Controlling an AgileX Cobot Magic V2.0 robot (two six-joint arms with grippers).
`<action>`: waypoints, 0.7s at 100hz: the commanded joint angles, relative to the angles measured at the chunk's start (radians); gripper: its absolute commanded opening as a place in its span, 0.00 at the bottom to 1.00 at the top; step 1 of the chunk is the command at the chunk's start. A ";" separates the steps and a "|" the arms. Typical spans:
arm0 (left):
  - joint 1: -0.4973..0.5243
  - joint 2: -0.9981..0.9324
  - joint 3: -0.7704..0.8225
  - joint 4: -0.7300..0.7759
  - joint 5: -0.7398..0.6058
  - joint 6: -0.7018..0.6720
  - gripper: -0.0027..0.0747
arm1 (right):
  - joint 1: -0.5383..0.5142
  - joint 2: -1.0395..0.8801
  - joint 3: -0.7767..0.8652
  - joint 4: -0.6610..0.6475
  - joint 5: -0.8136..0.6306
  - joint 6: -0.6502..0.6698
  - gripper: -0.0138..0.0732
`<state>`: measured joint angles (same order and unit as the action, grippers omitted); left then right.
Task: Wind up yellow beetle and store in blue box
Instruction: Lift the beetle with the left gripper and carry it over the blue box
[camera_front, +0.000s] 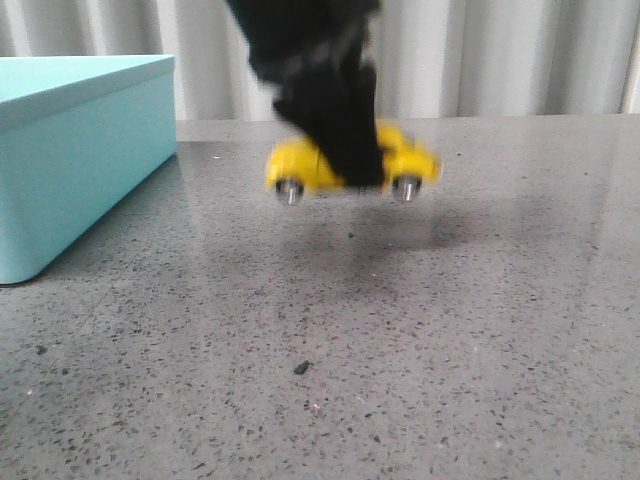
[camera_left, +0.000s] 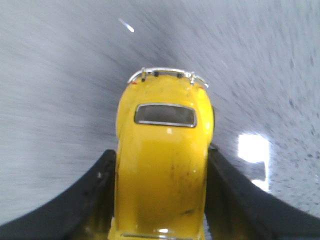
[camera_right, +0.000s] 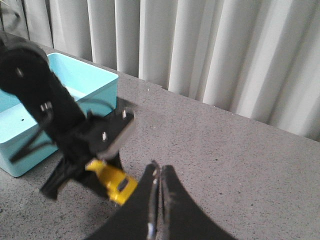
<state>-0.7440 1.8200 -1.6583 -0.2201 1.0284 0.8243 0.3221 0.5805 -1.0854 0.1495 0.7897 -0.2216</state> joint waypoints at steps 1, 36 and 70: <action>0.023 -0.100 -0.116 0.029 -0.014 -0.048 0.09 | 0.000 0.003 -0.022 0.010 -0.075 -0.013 0.11; 0.357 -0.210 -0.195 0.116 0.095 -0.284 0.09 | 0.000 0.003 -0.022 0.010 -0.074 -0.013 0.11; 0.644 -0.141 -0.175 -0.003 0.092 -0.448 0.09 | 0.001 0.003 -0.003 0.010 -0.076 -0.013 0.11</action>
<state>-0.1266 1.6847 -1.8209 -0.1416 1.1708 0.3944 0.3221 0.5805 -1.0785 0.1495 0.7912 -0.2216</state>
